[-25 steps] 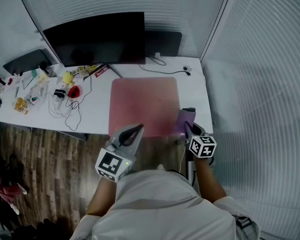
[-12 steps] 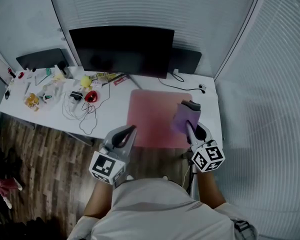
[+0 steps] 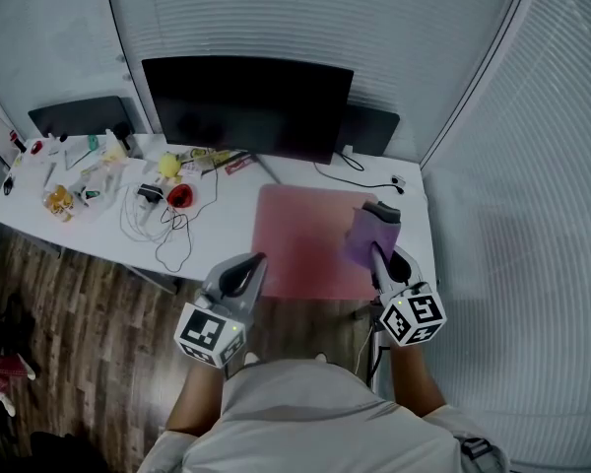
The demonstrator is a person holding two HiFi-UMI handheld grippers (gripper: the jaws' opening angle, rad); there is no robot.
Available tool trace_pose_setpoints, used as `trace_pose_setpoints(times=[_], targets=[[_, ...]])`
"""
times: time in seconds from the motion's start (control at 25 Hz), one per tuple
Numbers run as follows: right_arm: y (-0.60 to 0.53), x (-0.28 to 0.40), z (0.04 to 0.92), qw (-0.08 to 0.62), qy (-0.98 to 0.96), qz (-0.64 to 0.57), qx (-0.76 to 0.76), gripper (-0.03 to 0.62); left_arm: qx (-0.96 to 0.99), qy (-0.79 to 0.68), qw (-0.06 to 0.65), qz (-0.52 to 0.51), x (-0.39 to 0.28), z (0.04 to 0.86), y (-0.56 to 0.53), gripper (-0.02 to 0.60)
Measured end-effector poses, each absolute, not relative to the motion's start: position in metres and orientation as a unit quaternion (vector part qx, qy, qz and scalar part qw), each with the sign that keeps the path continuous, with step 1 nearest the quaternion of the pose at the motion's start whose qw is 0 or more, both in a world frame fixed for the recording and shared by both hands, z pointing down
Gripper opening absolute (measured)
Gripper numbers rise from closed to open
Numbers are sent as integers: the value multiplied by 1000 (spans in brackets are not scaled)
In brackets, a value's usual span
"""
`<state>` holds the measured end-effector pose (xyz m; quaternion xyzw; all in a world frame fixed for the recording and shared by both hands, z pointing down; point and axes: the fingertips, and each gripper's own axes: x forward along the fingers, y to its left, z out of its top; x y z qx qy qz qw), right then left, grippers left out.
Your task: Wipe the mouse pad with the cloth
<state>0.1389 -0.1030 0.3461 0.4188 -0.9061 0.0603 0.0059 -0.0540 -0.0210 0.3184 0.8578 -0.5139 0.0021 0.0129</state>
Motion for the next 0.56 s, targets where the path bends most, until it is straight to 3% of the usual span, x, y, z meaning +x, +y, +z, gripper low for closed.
trace_pose_setpoints(times=[0.56], targets=[[-114,160,362,21,-896,83,437,44,868,-496,25,10,-36,331,-37,2]])
